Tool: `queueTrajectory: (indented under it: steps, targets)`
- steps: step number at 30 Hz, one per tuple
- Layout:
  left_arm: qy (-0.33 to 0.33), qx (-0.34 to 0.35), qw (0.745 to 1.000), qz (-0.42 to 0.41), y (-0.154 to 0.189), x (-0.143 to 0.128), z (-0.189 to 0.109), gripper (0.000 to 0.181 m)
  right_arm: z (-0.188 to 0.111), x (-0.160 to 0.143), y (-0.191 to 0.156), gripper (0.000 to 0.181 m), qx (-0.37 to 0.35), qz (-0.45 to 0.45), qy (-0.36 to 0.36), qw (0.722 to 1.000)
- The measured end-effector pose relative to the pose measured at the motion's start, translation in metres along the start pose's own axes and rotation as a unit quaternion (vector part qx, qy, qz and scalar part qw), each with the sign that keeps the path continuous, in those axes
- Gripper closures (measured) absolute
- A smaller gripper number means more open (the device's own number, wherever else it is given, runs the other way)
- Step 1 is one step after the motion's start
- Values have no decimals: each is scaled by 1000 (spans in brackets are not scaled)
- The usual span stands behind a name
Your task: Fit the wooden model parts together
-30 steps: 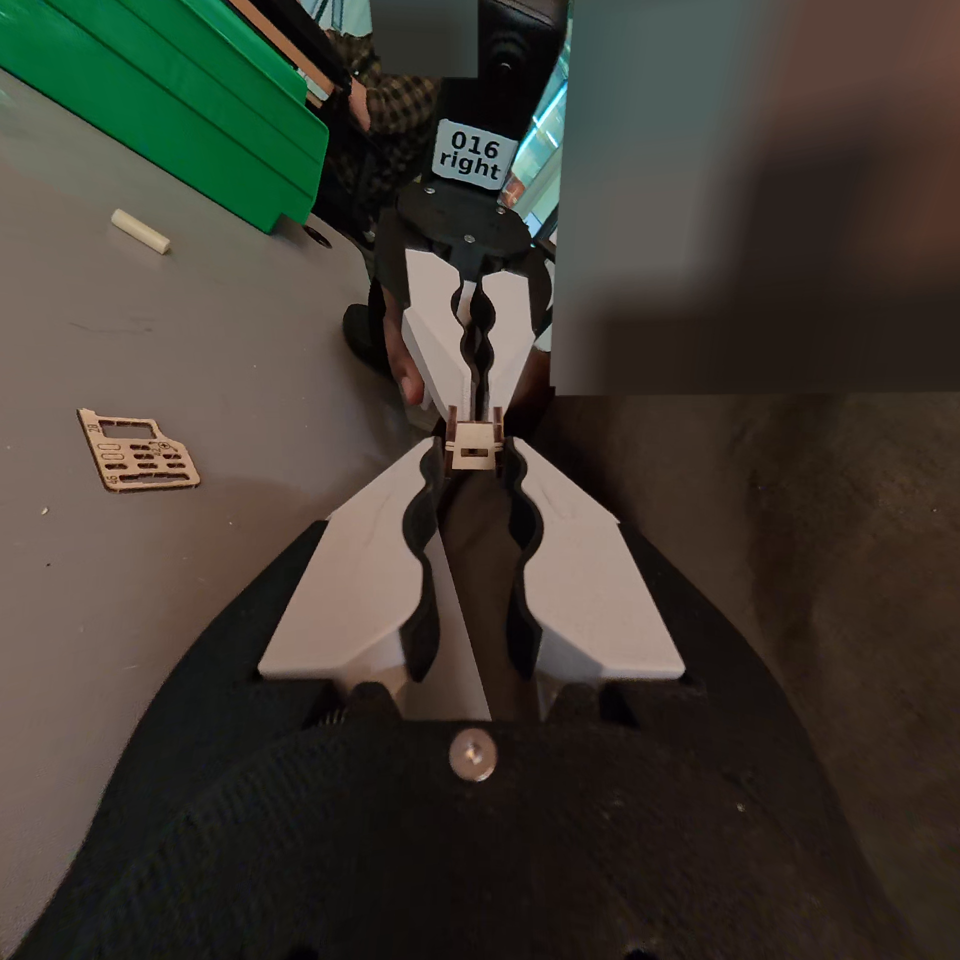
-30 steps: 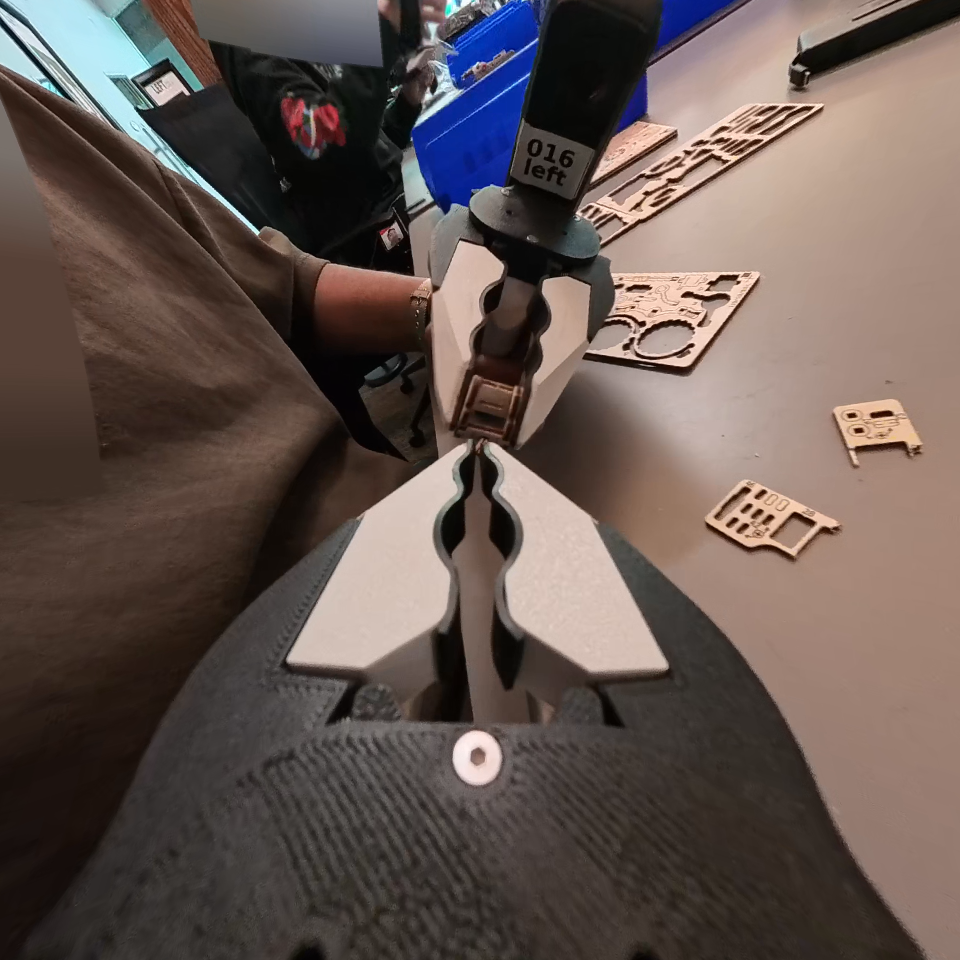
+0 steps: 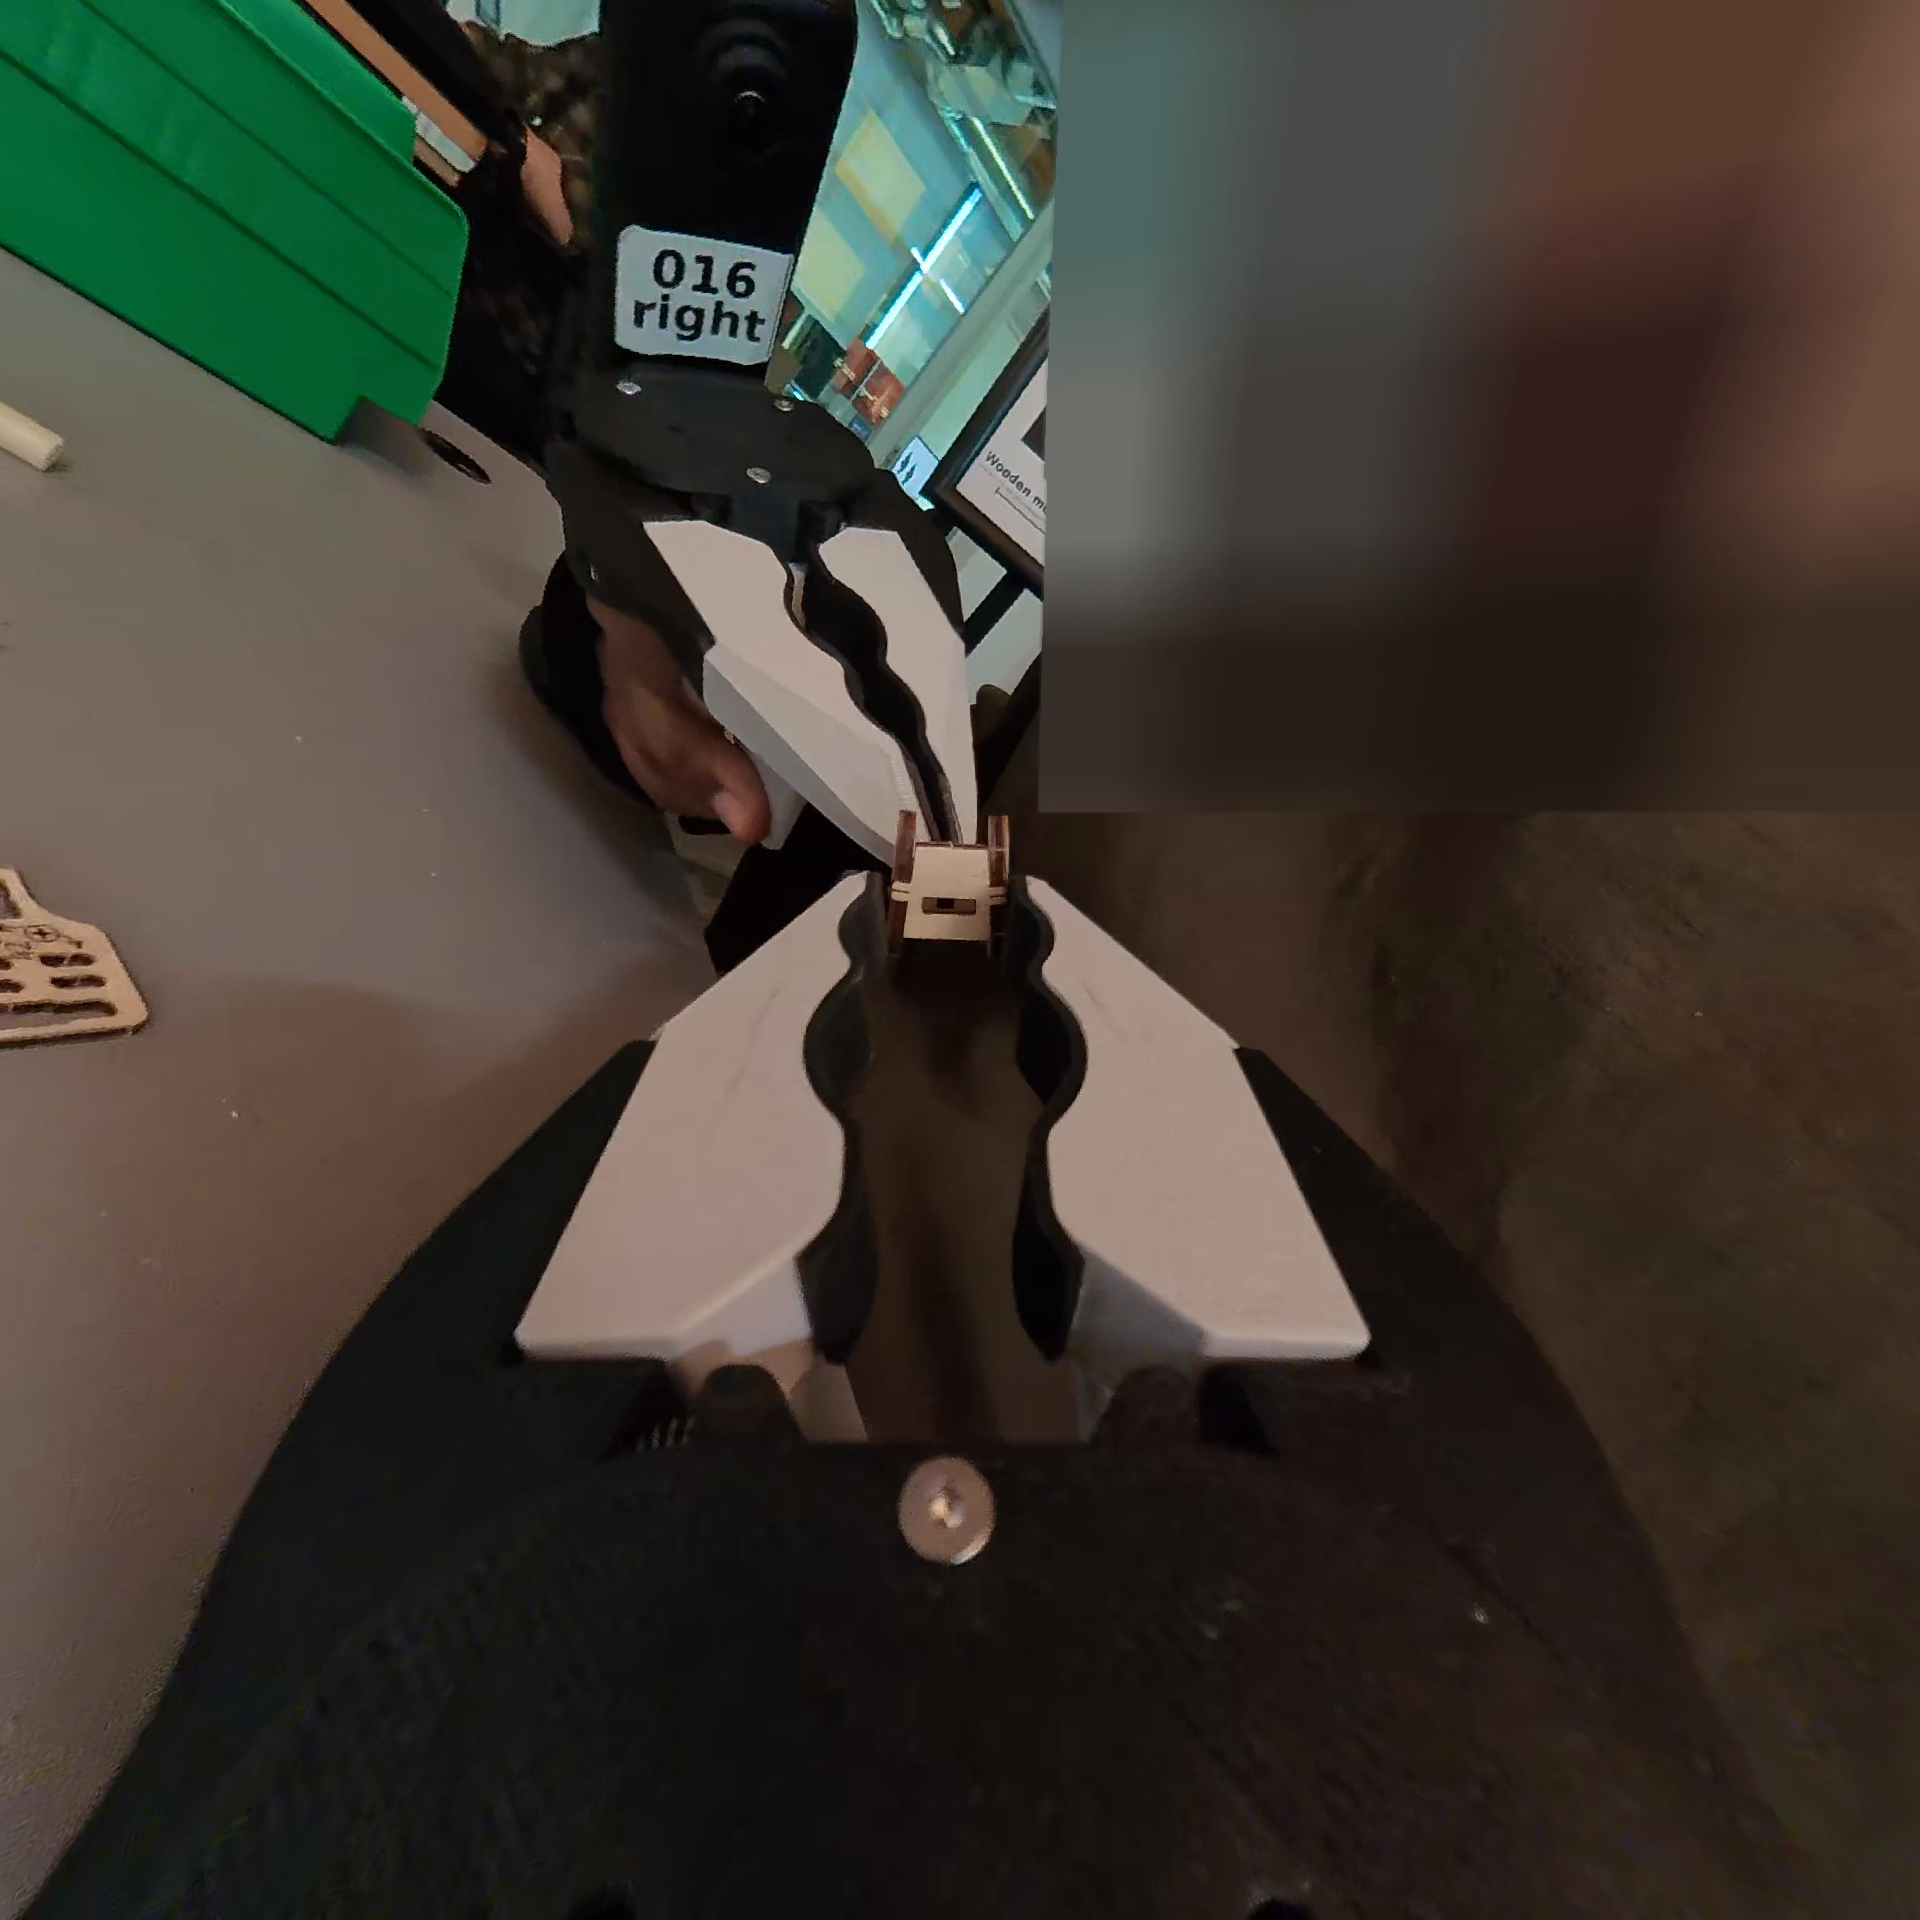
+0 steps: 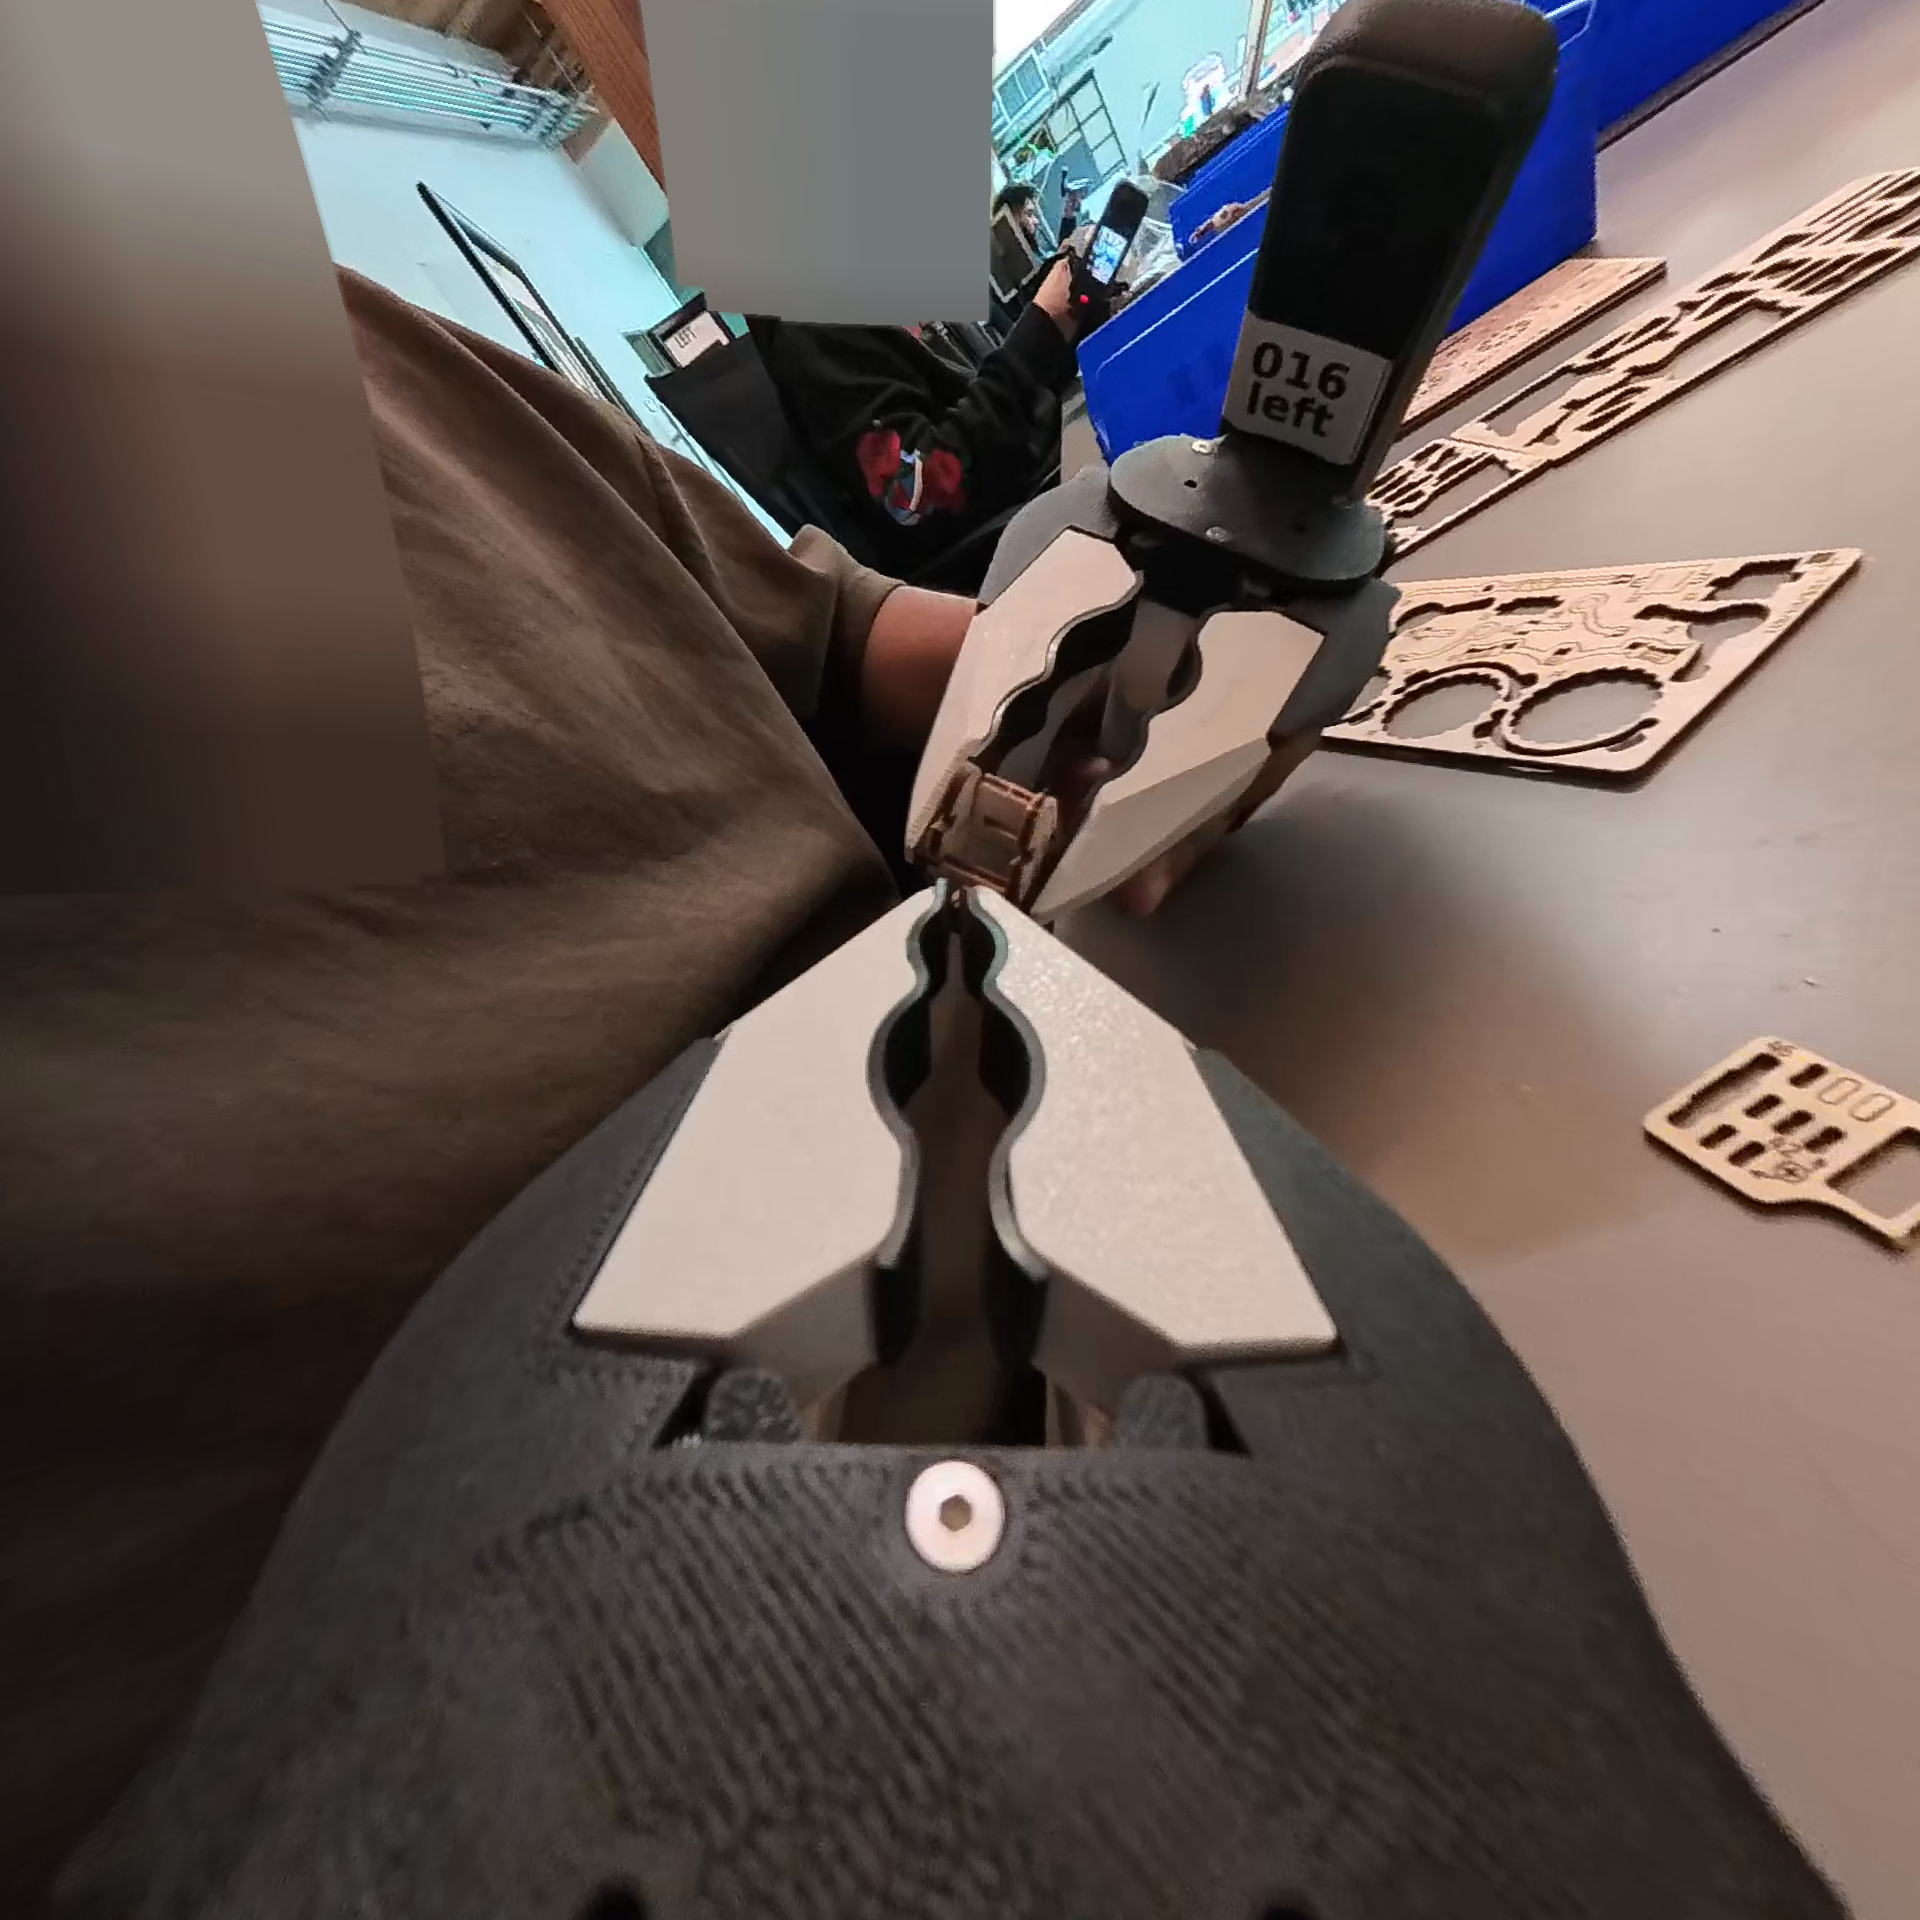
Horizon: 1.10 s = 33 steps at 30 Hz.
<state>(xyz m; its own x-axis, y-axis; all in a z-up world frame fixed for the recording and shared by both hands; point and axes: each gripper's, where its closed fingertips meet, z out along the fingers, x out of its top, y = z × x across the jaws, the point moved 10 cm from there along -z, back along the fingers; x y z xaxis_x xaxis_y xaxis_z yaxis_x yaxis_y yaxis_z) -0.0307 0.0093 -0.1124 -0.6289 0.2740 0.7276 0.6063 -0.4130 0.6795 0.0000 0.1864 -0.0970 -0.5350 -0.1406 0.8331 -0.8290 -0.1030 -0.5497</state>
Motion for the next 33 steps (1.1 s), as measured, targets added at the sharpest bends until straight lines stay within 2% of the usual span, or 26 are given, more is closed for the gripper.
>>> queueTrajectory:
  steps: [3, 10, 16, 20, 22, 28, 33]
  targets:
    - [12, -17, 1000, -9, 1, 1, 1, 160, 0, 1, -1, 181, 14, -7, 11, 1000]
    - [21, -22, 999, -21, 0, 1, 2, 160, -1, 3, -5, 181, -1, -57, 1, 998]
    - [52, -17, 998, -8, 2, 5, -3, 160, -1, 3, 3, 181, 26, 34, 64, 997]
    - [85, -25, 996, 1, 6, 10, -5, 160, 1, 3, 10, 181, 81, 118, 128, 981]
    - [91, -21, 996, 2, 6, 11, -7, 160, 2, 2, 12, 181, 86, 131, 139, 978]
    - [101, -1, 995, -2, 3, 13, -9, 160, -2, 7, 10, 181, 28, 85, 134, 987]
    - [104, 11, 995, -3, 2, 13, -12, 160, -6, 7, 11, 178, 10, 77, 134, 988]
